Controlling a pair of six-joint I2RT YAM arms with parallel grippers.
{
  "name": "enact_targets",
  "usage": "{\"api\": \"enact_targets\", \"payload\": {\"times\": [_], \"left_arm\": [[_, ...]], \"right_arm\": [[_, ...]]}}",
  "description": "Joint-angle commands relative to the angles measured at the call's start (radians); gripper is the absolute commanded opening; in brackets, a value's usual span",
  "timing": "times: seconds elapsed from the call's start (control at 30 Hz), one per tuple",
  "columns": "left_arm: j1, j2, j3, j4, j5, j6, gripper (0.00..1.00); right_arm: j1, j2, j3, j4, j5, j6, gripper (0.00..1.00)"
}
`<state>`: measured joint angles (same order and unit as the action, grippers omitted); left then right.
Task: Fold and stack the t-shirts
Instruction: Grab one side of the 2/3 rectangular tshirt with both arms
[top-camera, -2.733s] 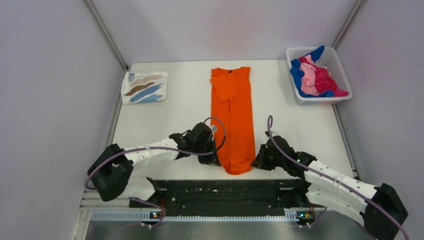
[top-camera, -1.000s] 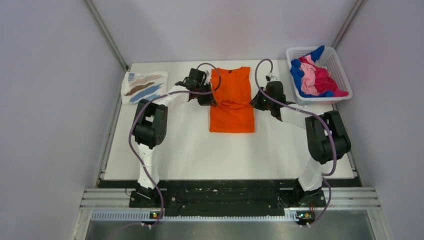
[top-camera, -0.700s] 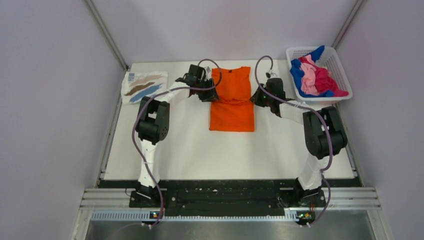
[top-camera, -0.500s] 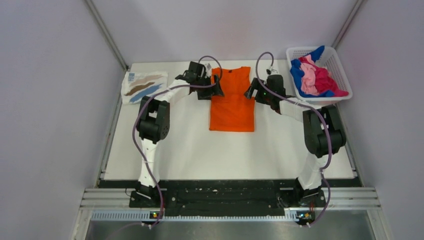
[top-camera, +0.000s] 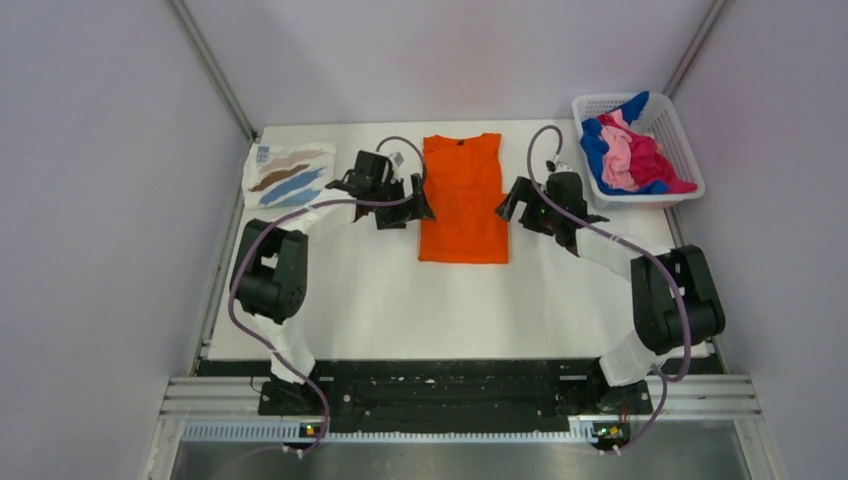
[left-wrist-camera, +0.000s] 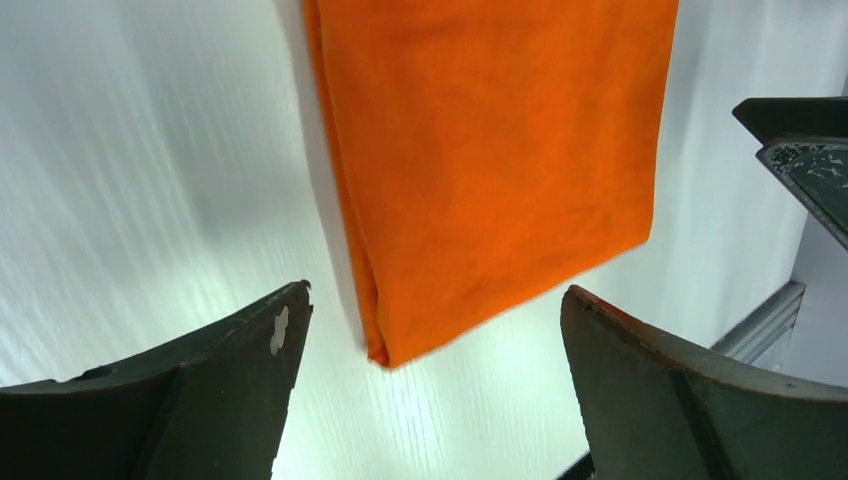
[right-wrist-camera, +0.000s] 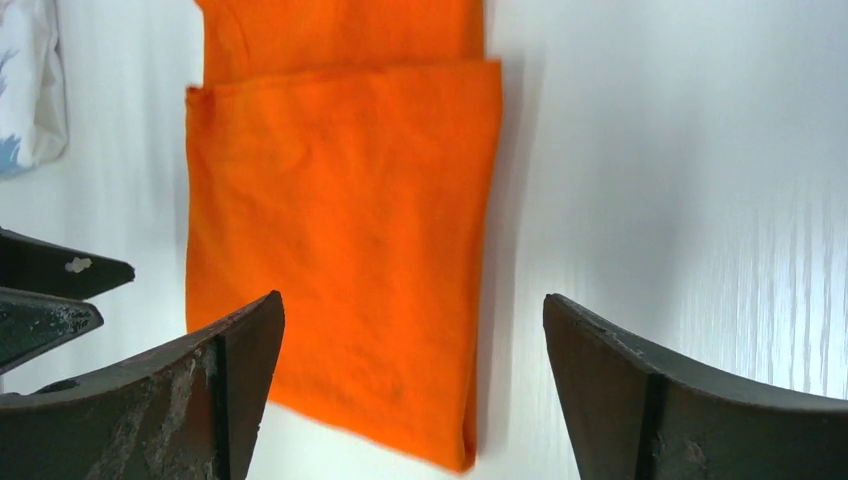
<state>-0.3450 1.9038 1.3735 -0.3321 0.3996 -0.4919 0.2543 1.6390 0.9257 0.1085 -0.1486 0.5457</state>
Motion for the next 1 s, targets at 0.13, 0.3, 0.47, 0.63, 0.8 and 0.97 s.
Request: {"api": "enact_targets", "payload": {"times": [0.13,0.3,0.47,0.63,0.8,0.97], "left_arm": [[-0.019,-0.152,-0.276,0.162,0.028,-0.102,0.92],[-0.037,-0.109,-0.287,0.153,0.017,-0.119,0.84],[-0.049,-0.078,-0.293,0.137,0.005,-0.116,0.68],[-0.055,-0.07,-0.32,0.128,-0.006,-0.127,0.6],[-0.061,-0.059,-0.336,0.132,-0.005,-0.131,0.5],[-0.066,-0.031,-0.326,0.121,-0.007,-0.132,0.38]], "right_arm": [[0.008,-0.228,-0.251,0.033,-0.047,0.106,0.99],[0.008,-0.253,-0.299,0.003,-0.055,0.113,0.97],[0.009,-0.236,-0.324,0.032,-0.071,0.126,0.95],[0.012,-0.195,-0.321,0.057,-0.105,0.137,0.92],[0.017,-0.176,-0.314,0.066,-0.105,0.143,0.91],[0.027,-0.159,-0.303,0.064,-0.105,0.143,0.9]]}}
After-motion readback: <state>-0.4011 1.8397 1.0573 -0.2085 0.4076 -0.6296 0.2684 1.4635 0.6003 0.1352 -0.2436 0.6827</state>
